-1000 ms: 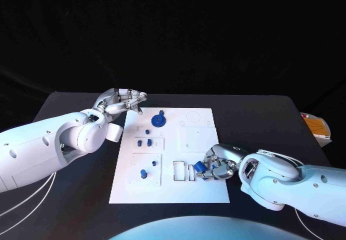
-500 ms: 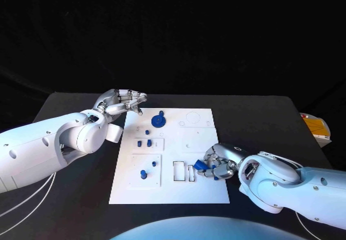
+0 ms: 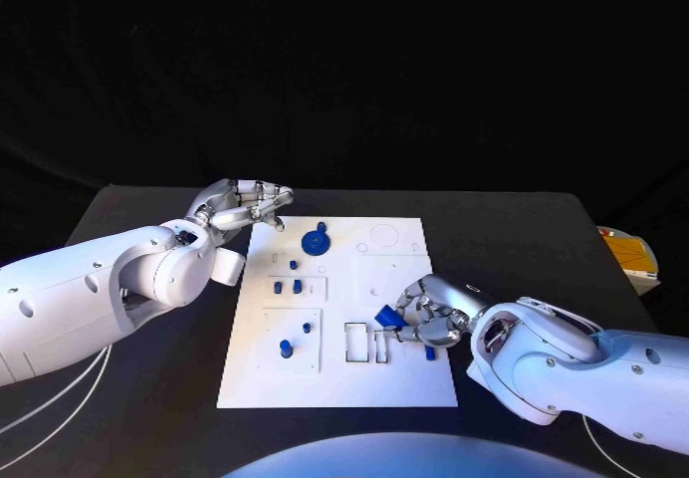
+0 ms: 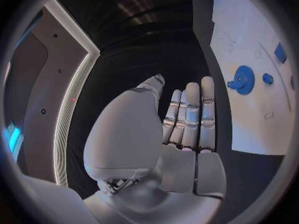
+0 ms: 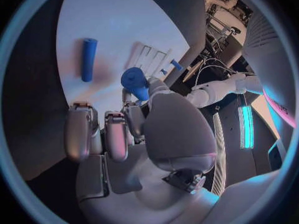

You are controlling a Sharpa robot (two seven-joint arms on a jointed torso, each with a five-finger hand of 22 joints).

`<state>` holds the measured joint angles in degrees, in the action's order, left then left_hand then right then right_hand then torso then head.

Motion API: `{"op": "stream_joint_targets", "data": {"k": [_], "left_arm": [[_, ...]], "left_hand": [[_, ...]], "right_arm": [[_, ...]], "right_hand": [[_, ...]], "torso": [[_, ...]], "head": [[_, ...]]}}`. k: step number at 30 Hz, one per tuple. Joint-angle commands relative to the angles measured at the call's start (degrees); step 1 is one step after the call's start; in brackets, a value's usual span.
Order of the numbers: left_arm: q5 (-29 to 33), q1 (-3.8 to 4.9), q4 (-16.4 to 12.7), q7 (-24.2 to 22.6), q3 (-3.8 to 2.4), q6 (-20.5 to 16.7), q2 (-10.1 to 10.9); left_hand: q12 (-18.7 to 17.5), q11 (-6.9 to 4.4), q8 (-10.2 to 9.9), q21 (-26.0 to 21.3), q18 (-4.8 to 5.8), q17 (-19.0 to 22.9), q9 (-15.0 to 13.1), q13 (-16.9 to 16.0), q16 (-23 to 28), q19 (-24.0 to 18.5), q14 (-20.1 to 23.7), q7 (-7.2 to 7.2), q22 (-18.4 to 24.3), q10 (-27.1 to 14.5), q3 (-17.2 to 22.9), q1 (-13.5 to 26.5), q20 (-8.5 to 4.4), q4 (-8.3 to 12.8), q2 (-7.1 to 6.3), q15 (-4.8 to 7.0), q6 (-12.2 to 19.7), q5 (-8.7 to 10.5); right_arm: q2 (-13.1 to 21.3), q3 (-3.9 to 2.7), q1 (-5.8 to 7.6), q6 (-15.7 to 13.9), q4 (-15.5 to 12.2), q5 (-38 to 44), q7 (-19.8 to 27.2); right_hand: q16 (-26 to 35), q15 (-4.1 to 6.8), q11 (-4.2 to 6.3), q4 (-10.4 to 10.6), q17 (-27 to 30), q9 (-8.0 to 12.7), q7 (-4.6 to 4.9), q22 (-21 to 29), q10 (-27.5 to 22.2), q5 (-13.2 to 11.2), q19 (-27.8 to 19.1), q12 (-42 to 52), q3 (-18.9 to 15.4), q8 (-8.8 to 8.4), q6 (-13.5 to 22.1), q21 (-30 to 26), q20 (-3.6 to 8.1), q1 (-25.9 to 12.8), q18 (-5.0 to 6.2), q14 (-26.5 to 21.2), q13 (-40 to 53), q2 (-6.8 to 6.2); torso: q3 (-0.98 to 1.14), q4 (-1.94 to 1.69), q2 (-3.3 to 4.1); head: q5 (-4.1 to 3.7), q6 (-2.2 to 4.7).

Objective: Assemble the parts on the task board

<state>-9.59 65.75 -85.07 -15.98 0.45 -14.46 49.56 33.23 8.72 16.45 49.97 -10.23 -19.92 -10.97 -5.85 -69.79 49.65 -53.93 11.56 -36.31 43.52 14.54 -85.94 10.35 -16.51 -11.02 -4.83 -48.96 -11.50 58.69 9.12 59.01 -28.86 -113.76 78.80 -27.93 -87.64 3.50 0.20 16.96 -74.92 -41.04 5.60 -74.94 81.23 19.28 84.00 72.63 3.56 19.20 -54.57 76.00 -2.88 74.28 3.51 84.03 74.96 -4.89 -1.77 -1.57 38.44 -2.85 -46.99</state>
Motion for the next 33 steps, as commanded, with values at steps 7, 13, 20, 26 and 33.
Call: {"op": "stream_joint_targets", "data": {"k": [7,13,20,26,33], "left_arm": [[-0.1,0.01,-0.2,-0.3,-0.03,1.0,-0.1],[-0.1,0.01,-0.2,-0.3,-0.03,1.1,-0.2],[-0.1,0.0,-0.3,-0.2,-0.03,1.3,-0.2],[-0.1,0.0,-0.3,0.0,-0.03,1.5,-0.1],[-0.1,0.0,-0.4,0.0,-0.03,1.8,-0.1]], "left_hand": [[0.3,-0.07,0.2,-0.4,-0.28,0.1,0.1,0.1,-0.2,0.4,0.4,0.03,0.1,-0.4,-0.2,0.3,0.15,0.0,0.3,0.0,0.3,0.24],[0.3,-0.07,0.2,-0.4,-0.28,0.1,0.1,0.1,-0.2,0.4,0.4,0.03,0.1,-0.4,-0.2,0.3,0.15,0.0,0.3,0.0,0.3,0.24],[0.3,-0.04,0.2,-0.4,-0.28,0.1,0.1,0.1,-0.2,0.4,0.5,0.06,0.1,-0.6,-0.2,0.2,0.15,0.0,0.35,-0.02,0.3,0.23],[0.3,-0.03,0.2,-0.4,-0.28,0.1,0.1,0.1,-0.2,0.4,0.5,0.08,0.1,-0.7,-0.2,0.2,0.15,0.1,0.38,-0.03,0.4,0.23],[0.3,-0.03,0.2,-0.4,-0.28,0.1,0.1,0.1,-0.2,0.4,0.5,0.08,0.1,-0.7,-0.2,0.2,0.15,0.1,0.38,-0.03,0.4,0.23]], "right_arm": [[-2.4,0.0,0.17,2.1,0.4,-3.6,0.9],[-4.4,0.0,-0.03,4.5,1.2,-4.2,1.0],[-6.2,0.0,-0.25,6.2,2.4,-4.2,0.9],[-7.0,0.0,-0.54,6.6,2.8,-4.1,0.9],[-7.4,0.01,-0.63,6.5,3.4,-3.1,0.5]], "right_hand": [[-0.3,0.27,-0.05,-0.2,-6.9,0.0,-1.41,-7.2,0.7,-1.4,0.3,0.3,0.2,0.01,-2.4,0.2,0.4,-3.0,-0.45,4.5,0.6,1.85],[-0.3,0.44,0.16,-0.1,-7.0,-0.4,-1.7,-7.4,0.8,-2.2,0.4,-0.1,-2.1,0.36,-3.2,0.1,0.49,-8.0,-0.44,4.5,0.5,2.02],[-0.3,0.81,0.6,-0.1,-7.1,-1.1,-2.25,-7.5,1.2,-5.0,0.5,0.1,-3.8,1.21,-4.3,0.0,0.79,-10.1,-0.45,4.5,0.8,3.13],[-0.3,0.85,0.67,-0.1,-7.1,-1.2,-2.3,-7.5,1.2,-5.7,0.5,0.1,-4.2,1.34,-4.3,0.1,0.85,-10.3,-0.46,4.5,0.9,3.32],[-0.3,0.92,0.75,-0.1,-7.2,-1.4,-2.41,-7.6,1.2,-6.0,0.5,0.1,-4.6,1.63,-4.6,0.1,0.9,-10.6,-0.48,4.5,0.9,3.47]], "torso": [[-0.02,-0.02,0.02],[-0.01,-0.04,0.07],[-0.02,0.01,0.05],[-0.01,0.03,0.03],[-0.05,0.0,0.06]], "head": [[0.26,-0.31],[0.48,-0.3],[0.86,-0.4],[0.85,-0.4],[0.71,-0.48]]}}
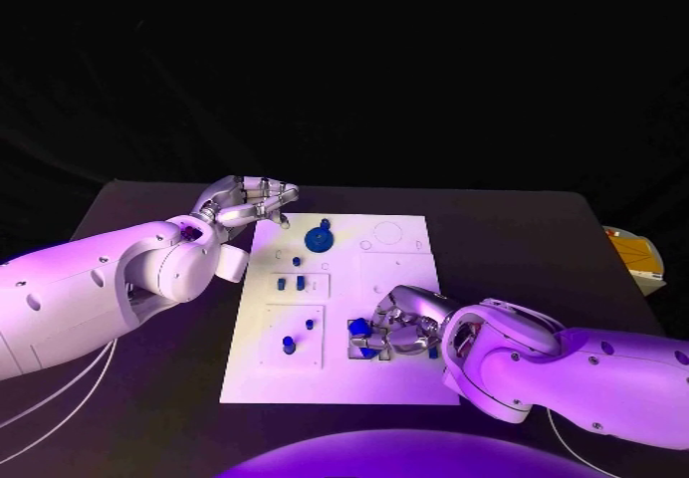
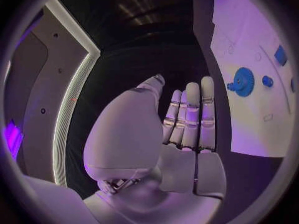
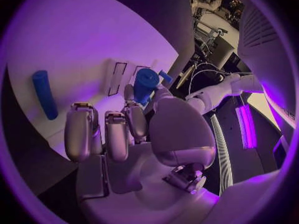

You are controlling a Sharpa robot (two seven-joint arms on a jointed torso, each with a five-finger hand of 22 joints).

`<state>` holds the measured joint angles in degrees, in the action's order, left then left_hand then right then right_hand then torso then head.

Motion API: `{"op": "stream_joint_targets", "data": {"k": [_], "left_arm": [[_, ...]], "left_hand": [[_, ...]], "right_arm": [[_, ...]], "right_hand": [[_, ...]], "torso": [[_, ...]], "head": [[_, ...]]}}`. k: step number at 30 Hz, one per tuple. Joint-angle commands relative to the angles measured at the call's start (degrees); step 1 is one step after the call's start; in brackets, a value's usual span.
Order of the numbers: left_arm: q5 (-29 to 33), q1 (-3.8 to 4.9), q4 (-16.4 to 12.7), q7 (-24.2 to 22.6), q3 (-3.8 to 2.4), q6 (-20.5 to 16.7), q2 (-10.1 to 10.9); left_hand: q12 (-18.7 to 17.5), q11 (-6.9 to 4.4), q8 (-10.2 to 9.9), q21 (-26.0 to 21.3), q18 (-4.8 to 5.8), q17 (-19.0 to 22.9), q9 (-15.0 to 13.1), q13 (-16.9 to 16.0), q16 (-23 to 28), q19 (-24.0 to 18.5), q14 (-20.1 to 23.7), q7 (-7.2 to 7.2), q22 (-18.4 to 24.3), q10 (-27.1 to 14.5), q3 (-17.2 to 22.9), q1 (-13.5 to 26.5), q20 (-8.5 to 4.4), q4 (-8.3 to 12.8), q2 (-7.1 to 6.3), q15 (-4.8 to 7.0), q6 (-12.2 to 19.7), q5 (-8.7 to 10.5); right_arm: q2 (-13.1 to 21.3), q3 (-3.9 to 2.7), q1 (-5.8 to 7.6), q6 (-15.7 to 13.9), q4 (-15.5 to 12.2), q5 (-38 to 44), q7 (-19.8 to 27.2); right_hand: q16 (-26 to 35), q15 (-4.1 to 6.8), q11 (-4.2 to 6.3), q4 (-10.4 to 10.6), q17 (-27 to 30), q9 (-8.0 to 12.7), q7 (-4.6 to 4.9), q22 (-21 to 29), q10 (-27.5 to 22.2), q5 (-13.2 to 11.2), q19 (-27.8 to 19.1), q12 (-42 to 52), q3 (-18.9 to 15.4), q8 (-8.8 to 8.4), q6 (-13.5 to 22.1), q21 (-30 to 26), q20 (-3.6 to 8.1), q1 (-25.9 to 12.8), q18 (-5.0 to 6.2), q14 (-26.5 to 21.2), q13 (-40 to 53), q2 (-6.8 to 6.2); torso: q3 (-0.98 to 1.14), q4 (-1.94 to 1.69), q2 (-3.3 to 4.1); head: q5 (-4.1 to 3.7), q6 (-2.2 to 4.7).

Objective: Assemble the parts on the task board

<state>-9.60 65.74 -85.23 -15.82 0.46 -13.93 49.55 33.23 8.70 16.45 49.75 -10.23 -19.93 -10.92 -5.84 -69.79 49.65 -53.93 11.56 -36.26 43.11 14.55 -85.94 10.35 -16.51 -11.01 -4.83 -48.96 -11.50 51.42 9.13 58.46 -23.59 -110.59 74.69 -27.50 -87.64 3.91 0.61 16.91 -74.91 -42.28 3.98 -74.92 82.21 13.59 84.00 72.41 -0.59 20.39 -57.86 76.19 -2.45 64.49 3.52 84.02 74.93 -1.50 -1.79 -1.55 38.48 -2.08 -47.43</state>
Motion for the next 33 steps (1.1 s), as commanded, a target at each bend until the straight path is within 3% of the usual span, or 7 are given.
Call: {"op": "stream_joint_targets", "data": {"k": [1,3,10,13,24,33], "left_arm": [[-0.1,0.02,-0.2,-0.1,-0.04,1.3,-0.1],[-0.1,0.02,-0.2,-0.1,-0.04,1.3,0.0],[-0.1,0.02,-0.3,-0.1,-0.04,1.4,0.1],[-0.1,0.02,-0.3,-0.1,-0.04,1.4,0.1],[-0.1,0.02,-0.3,-0.1,-0.04,1.3,0.2],[-0.1,0.02,-0.3,-0.1,-0.04,1.2,0.3]], "left_hand": [[0.3,-0.01,0.2,-0.2,-0.28,0.1,0.1,0.1,-0.2,0.4,0.5,0.08,0.0,-0.3,-0.2,0.2,0.15,0.1,0.38,-0.03,0.4,0.23],[0.3,0.02,0.2,-0.2,-0.28,0.1,0.1,0.1,-0.2,0.4,0.5,0.11,0.1,-0.4,-0.2,0.1,0.15,0.1,0.42,-0.05,0.4,0.22],[0.3,0.02,0.2,-0.2,-0.28,0.1,0.1,0.1,-0.2,0.4,0.5,0.11,0.1,-0.4,-0.2,0.1,0.15,0.1,0.42,-0.05,0.4,0.22],[0.3,0.03,0.2,-0.2,-0.28,0.1,0.1,0.1,-0.2,0.4,0.5,0.12,0.1,-0.4,-0.2,0.1,0.16,0.1,0.44,-0.06,0.4,0.22],[0.3,0.05,0.2,-0.3,-0.28,0.1,0.1,0.1,-0.2,0.5,0.5,0.15,0.1,-0.5,-0.2,0.0,0.16,0.1,0.46,-0.07,0.5,0.23],[0.3,0.05,0.2,-0.3,-0.28,0.1,0.1,0.1,-0.2,0.5,0.5,0.15,0.1,-0.5,-0.2,0.0,0.16,0.1,0.46,-0.07,0.5,0.23]], "right_arm": [[-0.2,-0.01,-0.09,1.3,0.3,1.1,0.0],[-0.3,-0.01,-0.1,1.3,0.6,1.6,-0.3],[-0.7,-0.01,-0.11,1.3,1.2,2.9,-0.7],[-0.8,-0.01,-0.12,1.4,1.2,3.3,-0.7],[-0.4,-0.01,-0.14,1.2,0.8,4.7,-0.6],[1.1,-0.01,-0.15,0.4,-0.7,5.4,1.0]], "right_hand": [[-0.3,0.53,0.36,0.0,-7.2,-0.2,-0.82,-7.7,0.3,-0.5,0.5,0.3,-0.7,0.52,-1.3,0.0,0.5,-1.0,-0.49,4.5,0.9,0.15],[-0.3,0.6,0.44,0.0,-7.2,-0.5,-0.9,-7.7,0.3,-1.6,0.6,0.2,-1.7,0.82,-1.4,-0.1,0.58,-1.9,-0.5,4.5,0.9,0.39],[-0.3,0.66,0.42,0.0,-7.1,-1.6,-0.96,-7.8,0.2,-10.4,0.6,-0.3,-7.8,1.82,-1.0,-0.5,0.65,-5.1,-0.47,4.5,0.9,1.38],[-0.3,0.66,0.48,0.1,-7.1,-1.9,-0.94,-7.8,0.1,-10.7,0.5,-0.6,-10.2,2.07,-0.9,-0.6,0.68,-7.0,-0.45,4.5,0.8,1.18],[-0.3,0.67,0.48,0.1,-7.2,-2.1,-0.93,-7.9,0.1,-10.8,0.5,-0.7,-11.3,2.18,-0.7,-0.7,0.7,-8.1,-0.45,4.5,0.8,1.11],[-0.4,0.7,0.55,-0.2,-7.7,-2.4,-1.03,-8.3,0.6,-9.3,0.8,0.2,-11.8,2.56,-0.8,-0.2,0.7,-4.1,-0.56,4.6,1.6,3.17]], "torso": [[-0.03,-0.02,0.02],[-0.01,-0.01,-0.01],[0.02,0.0,0.04],[0.0,0.02,0.0],[0.02,0.03,-0.02],[0.05,0.02,0.0]], "head": [[-0.05,-0.03],[-0.08,0.02],[-0.02,0.07],[-0.1,0.03],[-0.16,0.05],[-0.03,0.0]]}}
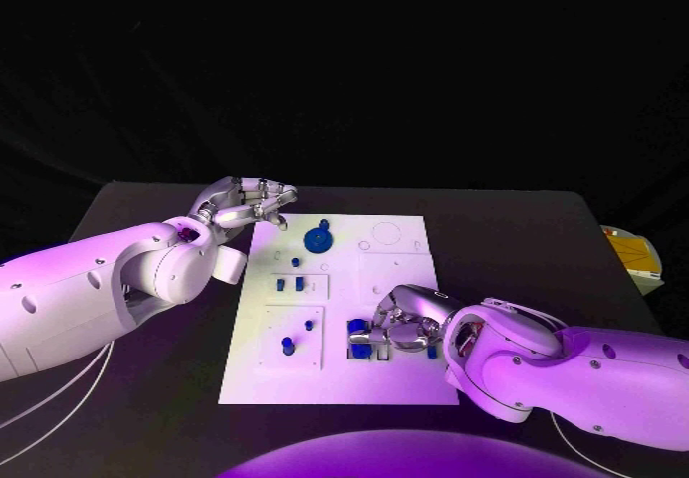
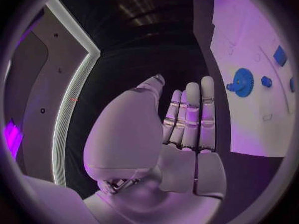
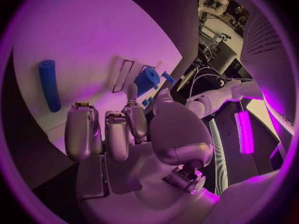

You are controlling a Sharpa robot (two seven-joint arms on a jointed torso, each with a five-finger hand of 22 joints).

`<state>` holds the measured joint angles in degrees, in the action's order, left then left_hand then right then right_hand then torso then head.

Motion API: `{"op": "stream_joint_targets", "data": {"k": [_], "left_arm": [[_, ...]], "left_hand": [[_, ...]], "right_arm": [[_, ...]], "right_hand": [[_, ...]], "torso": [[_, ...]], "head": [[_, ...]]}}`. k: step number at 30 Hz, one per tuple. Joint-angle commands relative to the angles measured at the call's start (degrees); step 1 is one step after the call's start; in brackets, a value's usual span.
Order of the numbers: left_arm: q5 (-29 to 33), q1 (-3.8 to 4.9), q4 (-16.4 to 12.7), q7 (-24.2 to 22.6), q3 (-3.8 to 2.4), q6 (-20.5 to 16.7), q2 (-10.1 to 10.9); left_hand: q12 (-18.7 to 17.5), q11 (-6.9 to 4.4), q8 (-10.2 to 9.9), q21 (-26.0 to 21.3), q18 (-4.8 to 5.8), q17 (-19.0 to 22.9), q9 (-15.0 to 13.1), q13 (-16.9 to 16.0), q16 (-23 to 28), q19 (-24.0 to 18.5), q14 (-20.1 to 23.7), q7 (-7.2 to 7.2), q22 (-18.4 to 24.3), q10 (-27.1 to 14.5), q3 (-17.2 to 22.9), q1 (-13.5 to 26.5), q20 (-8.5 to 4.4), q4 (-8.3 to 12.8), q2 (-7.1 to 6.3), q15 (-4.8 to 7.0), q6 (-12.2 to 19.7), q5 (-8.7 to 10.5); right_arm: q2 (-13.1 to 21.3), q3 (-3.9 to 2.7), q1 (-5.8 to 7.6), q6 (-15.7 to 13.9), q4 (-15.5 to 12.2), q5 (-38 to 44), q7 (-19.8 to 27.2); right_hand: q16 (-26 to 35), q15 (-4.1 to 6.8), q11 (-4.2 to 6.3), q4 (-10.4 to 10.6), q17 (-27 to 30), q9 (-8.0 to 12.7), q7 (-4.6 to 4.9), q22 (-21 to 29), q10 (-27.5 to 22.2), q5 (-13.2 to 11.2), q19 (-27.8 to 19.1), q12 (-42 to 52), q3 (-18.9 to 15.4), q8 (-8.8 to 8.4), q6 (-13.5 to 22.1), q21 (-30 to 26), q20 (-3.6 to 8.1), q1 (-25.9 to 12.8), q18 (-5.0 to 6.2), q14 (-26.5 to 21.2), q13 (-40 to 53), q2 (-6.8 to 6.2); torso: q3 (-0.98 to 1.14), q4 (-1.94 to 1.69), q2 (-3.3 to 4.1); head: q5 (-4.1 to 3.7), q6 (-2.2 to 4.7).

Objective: Assemble the parts on the task board

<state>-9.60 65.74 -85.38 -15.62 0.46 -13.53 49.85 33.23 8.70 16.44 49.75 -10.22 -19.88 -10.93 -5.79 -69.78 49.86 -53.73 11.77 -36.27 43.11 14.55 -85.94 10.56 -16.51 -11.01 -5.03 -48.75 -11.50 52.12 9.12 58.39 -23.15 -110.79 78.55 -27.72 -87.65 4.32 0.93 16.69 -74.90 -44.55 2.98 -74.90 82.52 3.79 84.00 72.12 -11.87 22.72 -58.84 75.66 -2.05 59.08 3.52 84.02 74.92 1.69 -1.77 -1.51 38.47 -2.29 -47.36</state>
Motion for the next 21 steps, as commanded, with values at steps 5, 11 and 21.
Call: {"op": "stream_joint_targets", "data": {"k": [5,11,21], "left_arm": [[-0.1,0.02,-0.2,-0.3,-0.03,0.8,0.0],[-0.1,0.02,-0.2,-0.2,-0.03,0.8,0.1],[-0.1,0.02,-0.1,-0.2,-0.02,0.7,0.1]], "left_hand": [[0.3,0.09,0.2,-0.3,-0.28,0.1,0.1,0.1,-0.3,0.3,0.4,-0.01,0.1,-0.7,-0.3,-0.1,-0.04,0.1,0.48,0.11,0.4,0.23],[0.3,0.09,0.2,-0.3,-0.28,0.1,0.1,0.1,-0.3,0.3,0.4,-0.01,0.1,-0.7,-0.3,-0.1,-0.04,0.1,0.48,0.11,0.4,0.23],[0.3,0.09,0.2,-0.3,-0.28,0.1,0.1,0.1,-0.3,0.3,0.4,-0.01,0.1,-0.7,-0.3,-0.1,-0.04,0.1,0.48,0.11,0.4,0.23]], "right_arm": [[1.5,0.0,-0.07,0.1,-1.4,1.7,2.5],[2.3,0.0,-0.07,1.1,-1.8,1.6,3.3],[2.3,0.01,-0.07,2.2,-1.1,1.5,3.5]], "right_hand": [[-0.7,0.47,0.47,-0.1,-8.7,-0.3,-0.29,-8.7,0.9,1.8,1.1,1.5,-1.8,0.74,-0.1,0.8,0.45,5.7,-0.68,4.8,2.6,0.8],[-0.8,0.55,0.55,-0.2,-9.1,-0.3,-0.37,-8.9,1.0,2.6,1.2,1.7,-3.1,0.84,0.0,0.9,0.54,10.1,-0.73,4.9,2.9,1.19],[-0.9,0.57,0.58,-0.1,-9.4,-0.3,-0.4,-9.1,1.1,3.0,1.3,1.9,-3.7,0.87,-0.1,1.1,0.56,11.9,-0.78,4.9,3.1,1.95]], "torso": [[0.03,0.01,0.0],[0.02,0.0,0.0],[0.01,-0.05,0.02]], "head": [[0.34,-0.14],[0.72,-0.25],[0.75,-0.26]]}}
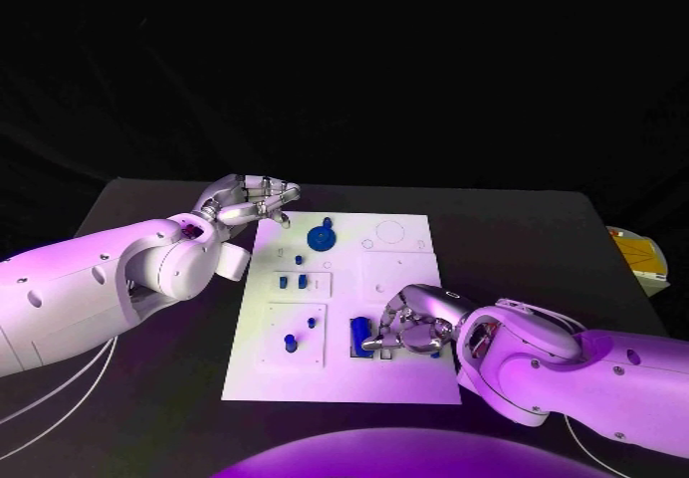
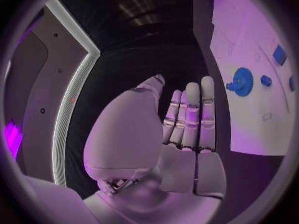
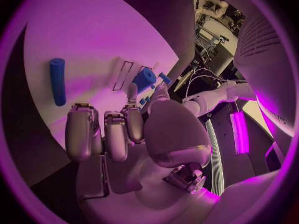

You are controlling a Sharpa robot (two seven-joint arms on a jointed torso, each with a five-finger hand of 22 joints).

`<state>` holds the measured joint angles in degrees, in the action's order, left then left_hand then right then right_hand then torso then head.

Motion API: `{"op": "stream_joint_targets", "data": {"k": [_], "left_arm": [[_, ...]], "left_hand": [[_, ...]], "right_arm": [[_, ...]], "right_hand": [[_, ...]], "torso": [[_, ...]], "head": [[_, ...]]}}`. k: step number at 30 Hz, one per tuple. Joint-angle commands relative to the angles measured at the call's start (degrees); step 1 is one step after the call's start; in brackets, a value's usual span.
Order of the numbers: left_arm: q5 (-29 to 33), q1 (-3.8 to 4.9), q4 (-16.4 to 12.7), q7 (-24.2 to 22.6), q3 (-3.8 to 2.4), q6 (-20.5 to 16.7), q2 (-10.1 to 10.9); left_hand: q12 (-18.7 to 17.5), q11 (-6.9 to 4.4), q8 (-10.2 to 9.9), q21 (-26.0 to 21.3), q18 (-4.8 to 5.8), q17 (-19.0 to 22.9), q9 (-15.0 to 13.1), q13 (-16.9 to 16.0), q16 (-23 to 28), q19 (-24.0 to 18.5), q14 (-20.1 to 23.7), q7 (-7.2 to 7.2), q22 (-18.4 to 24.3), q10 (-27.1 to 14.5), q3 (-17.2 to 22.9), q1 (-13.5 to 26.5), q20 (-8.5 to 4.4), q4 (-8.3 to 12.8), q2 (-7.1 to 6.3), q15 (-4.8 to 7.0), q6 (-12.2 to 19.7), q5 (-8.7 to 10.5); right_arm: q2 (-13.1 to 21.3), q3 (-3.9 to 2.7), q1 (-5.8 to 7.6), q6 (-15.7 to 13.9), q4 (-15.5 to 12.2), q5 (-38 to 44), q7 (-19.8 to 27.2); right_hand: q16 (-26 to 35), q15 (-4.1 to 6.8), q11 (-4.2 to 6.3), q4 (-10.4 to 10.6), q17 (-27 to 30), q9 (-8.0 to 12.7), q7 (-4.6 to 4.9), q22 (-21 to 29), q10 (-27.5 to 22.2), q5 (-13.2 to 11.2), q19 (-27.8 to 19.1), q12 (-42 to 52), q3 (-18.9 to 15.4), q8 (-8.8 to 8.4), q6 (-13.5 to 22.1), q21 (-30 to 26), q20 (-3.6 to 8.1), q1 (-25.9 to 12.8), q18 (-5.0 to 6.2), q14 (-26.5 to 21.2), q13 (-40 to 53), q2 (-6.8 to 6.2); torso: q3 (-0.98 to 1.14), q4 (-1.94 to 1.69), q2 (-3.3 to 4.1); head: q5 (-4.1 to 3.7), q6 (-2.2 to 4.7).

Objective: Assemble the parts on the task board

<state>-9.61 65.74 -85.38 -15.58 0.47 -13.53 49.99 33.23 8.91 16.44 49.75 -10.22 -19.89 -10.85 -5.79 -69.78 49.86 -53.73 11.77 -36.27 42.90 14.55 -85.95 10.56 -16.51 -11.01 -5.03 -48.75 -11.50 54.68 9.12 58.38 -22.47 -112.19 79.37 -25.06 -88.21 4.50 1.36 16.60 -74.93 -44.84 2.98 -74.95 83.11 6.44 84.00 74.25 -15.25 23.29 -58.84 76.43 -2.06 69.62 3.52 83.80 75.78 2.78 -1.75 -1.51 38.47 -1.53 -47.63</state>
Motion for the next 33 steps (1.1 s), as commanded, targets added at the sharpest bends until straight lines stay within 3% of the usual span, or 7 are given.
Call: {"op": "stream_joint_targets", "data": {"k": [1,20,27,33], "left_arm": [[-0.1,0.02,-0.1,-0.3,-0.03,0.7,-0.1],[-0.1,0.02,-0.2,-0.2,-0.03,0.8,-0.1],[-0.1,0.02,-0.2,-0.2,-0.03,0.8,0.0],[-0.1,0.02,-0.2,-0.2,-0.03,0.8,0.1]], "left_hand": [[0.3,-0.12,0.2,-0.3,-0.28,0.1,0.1,0.1,-0.3,0.3,0.4,0.0,0.1,-0.5,-0.3,-0.1,-0.04,0.1,0.48,0.11,0.4,0.23],[0.4,-0.08,0.2,-0.3,-0.28,0.1,0.1,0.1,-0.3,0.3,0.4,0.03,0.1,-0.6,-0.3,-0.2,-0.02,0.1,0.57,0.07,0.5,0.23],[0.4,-0.08,0.2,-0.3,-0.28,0.1,0.1,0.1,-0.3,0.3,0.4,0.03,0.1,-0.6,-0.3,-0.2,-0.02,0.1,0.57,0.07,0.5,0.23],[0.4,-0.08,0.2,-0.3,-0.28,0.1,0.1,0.1,-0.3,0.3,0.4,0.03,0.1,-0.6,-0.3,-0.2,-0.02,0.1,0.57,0.07,0.5,0.23]], "right_arm": [[-0.3,0.01,-0.06,1.6,0.4,0.7,0.8],[-4.4,0.01,-0.27,3.3,3.7,2.9,-0.2],[-4.4,0.01,-0.32,2.0,3.7,3.7,-0.4],[-2.9,0.0,-0.32,-0.7,2.8,3.5,0.9]], "right_hand": [[-0.3,0.4,0.14,0.0,-9.4,0.0,-0.4,-9.1,0.5,0.4,1.3,-0.3,-0.3,0.3,-0.1,0.4,0.57,1.4,-0.79,5.2,2.2,0.95],[-0.3,0.44,0.19,-0.2,-9.4,0.2,-0.45,-9.1,0.6,0.7,1.3,-0.2,-1.5,0.25,-0.1,0.2,0.61,4.9,-0.77,5.1,2.4,1.99],[-0.3,0.44,0.19,-0.2,-9.4,0.2,-0.44,-9.1,0.6,0.6,1.3,-0.1,-1.6,0.25,-0.1,0.1,0.61,5.1,-0.76,5.1,2.5,2.01],[-0.3,0.44,0.19,-0.1,-9.4,0.2,-0.43,-9.1,0.6,0.8,1.2,-0.1,-1.7,0.25,-0.1,0.0,0.62,5.1,-0.73,5.1,2.5,2.22]], "torso": [[-0.02,-0.06,0.03],[-0.05,-0.07,0.0],[-0.04,-0.01,0.0],[0.04,0.03,-0.01]], "head": [[0.0,0.01],[0.1,-0.27],[0.19,-0.18],[0.09,0.03]]}}
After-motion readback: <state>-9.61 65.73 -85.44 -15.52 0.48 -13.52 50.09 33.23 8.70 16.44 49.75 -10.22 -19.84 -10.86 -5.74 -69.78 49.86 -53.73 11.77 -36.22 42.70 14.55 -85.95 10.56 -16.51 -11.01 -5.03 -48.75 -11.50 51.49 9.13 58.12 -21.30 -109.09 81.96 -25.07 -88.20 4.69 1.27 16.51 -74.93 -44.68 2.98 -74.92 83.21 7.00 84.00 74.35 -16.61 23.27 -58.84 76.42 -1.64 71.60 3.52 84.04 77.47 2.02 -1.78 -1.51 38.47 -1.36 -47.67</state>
